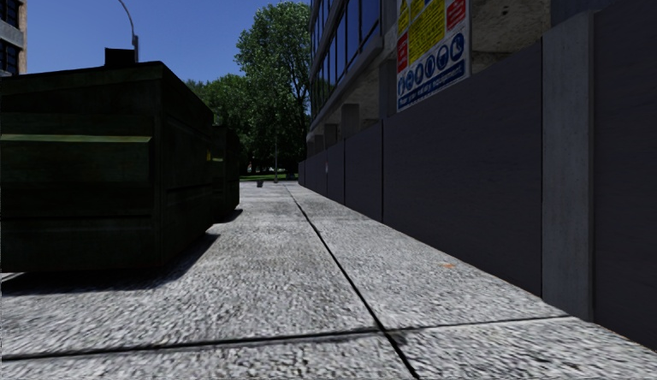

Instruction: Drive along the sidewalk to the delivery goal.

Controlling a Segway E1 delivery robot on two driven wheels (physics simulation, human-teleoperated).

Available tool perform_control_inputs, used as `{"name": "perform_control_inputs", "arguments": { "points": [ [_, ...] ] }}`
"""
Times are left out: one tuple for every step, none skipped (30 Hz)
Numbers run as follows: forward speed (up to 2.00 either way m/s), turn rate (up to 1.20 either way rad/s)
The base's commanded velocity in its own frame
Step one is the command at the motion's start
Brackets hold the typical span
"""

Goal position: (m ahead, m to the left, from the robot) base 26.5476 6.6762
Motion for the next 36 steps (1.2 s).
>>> {"name": "perform_control_inputs", "arguments": {
  "points": [
    [2.0, 0.0],
    [2.0, 0.0],
    [2.0, 0.0],
    [2.0, 0.0],
    [2.0, 0.01],
    [2.0, 0.02],
    [2.0, 0.02],
    [2.0, 0.02],
    [2.0, 0.06],
    [2.0, 0.13],
    [2.0, 0.18],
    [2.0, 0.22],
    [2.0, 0.22],
    [2.0, 0.23],
    [2.0, 0.23],
    [2.0, 0.17],
    [2.0, 0.17],
    [2.0, 0.0],
    [2.0, 0.0],
    [2.0, 0.0],
    [2.0, 0.0],
    [2.0, 0.0],
    [2.0, 0.06],
    [2.0, 0.16],
    [2.0, 0.22],
    [2.0, 0.22],
    [2.0, 0.26],
    [2.0, 0.27],
    [2.0, 0.28],
    [2.0, 0.28],
    [2.0, 0.28],
    [2.0, 0.28],
    [2.0, 0.28],
    [2.0, 0.28],
    [2.0, 0.28],
    [2.0, 0.28]
  ]
}}
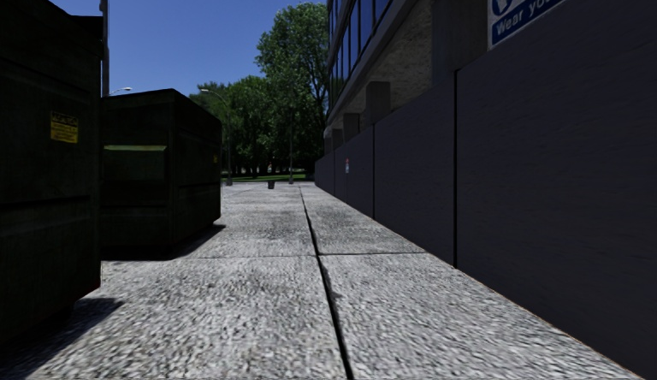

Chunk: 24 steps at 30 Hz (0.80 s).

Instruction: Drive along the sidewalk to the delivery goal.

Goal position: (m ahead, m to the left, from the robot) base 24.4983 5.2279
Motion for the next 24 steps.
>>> {"name": "perform_control_inputs", "arguments": {
  "points": [
    [2.0, 0.28],
    [2.0, 0.28],
    [2.0, 0.28],
    [2.0, 0.28],
    [2.0, 0.28],
    [2.0, 0.28],
    [2.0, 0.19],
    [2.0, 0.19],
    [2.0, 0.1],
    [2.0, 0.06],
    [2.0, 0.05],
    [2.0, 0.05],
    [2.0, 0.05],
    [2.0, 0.1],
    [2.0, 0.2],
    [2.0, 0.29],
    [2.0, 0.29],
    [2.0, 0.33],
    [2.0, 0.34],
    [2.0, 0.34],
    [2.0, 0.35],
    [2.0, 0.35],
    [2.0, 0.35],
    [2.0, 0.35]
  ]
}}
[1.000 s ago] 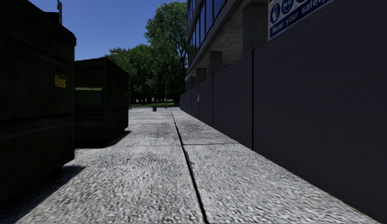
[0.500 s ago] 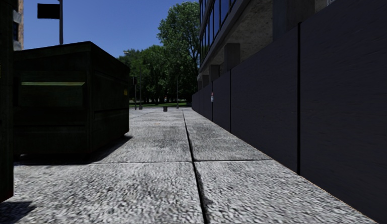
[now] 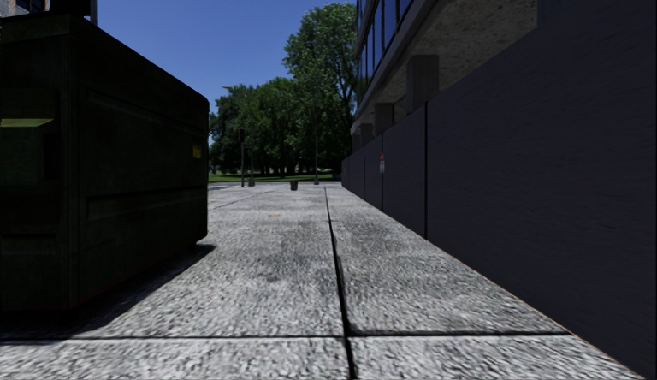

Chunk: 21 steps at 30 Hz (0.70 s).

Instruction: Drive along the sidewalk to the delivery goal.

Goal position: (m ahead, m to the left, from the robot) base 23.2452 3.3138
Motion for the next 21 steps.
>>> {"name": "perform_control_inputs", "arguments": {
  "points": [
    [2.0, 0.35],
    [2.0, 0.35],
    [2.0, 0.35],
    [2.0, 0.35],
    [2.0, 0.35],
    [2.0, 0.35],
    [2.0, 0.35],
    [2.0, 0.21],
    [2.0, 0.11],
    [2.0, 0.07],
    [2.0, 0.06],
    [2.0, 0.06],
    [2.0, 0.06],
    [2.0, 0.05],
    [2.0, 0.03],
    [2.0, 0.03],
    [2.0, 0.03],
    [2.0, 0.03],
    [2.0, 0.03],
    [2.0, 0.03],
    [2.0, 0.03]
  ]
}}
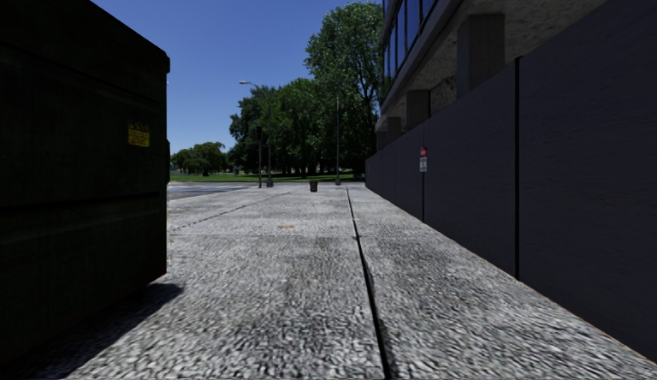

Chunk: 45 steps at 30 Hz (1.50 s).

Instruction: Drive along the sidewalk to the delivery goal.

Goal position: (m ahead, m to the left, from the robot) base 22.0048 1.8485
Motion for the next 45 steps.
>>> {"name": "perform_control_inputs", "arguments": {
  "points": [
    [2.0, 0.04],
    [2.0, 0.13],
    [2.0, 0.2],
    [2.0, 0.2],
    [2.0, 0.24],
    [2.0, 0.25],
    [2.0, 0.26],
    [2.0, 0.26],
    [2.0, 0.3],
    [2.0, 0.34],
    [2.0, 0.35],
    [2.0, 0.35],
    [2.0, 0.35],
    [2.0, 0.35],
    [2.0, 0.36],
    [2.0, 0.36],
    [2.0, 0.36],
    [2.0, 0.36],
    [2.0, 0.36],
    [2.0, 0.36],
    [2.0, 0.36],
    [2.0, 0.36],
    [2.0, 0.36],
    [2.0, 0.36],
    [2.0, 0.36],
    [2.0, 0.36],
    [2.0, 0.36],
    [2.0, 0.3],
    [2.0, 0.1],
    [2.0, 0.0],
    [2.0, 0.0],
    [2.0, 0.0],
    [2.0, 0.0],
    [2.0, 0.0],
    [2.0, 0.0],
    [2.0, 0.0],
    [2.0, 0.0],
    [2.0, 0.0],
    [2.0, 0.0],
    [2.0, 0.0],
    [2.0, 0.0],
    [2.0, 0.0],
    [2.0, 0.0],
    [2.0, 0.0],
    [2.0, 0.0]
  ]
}}
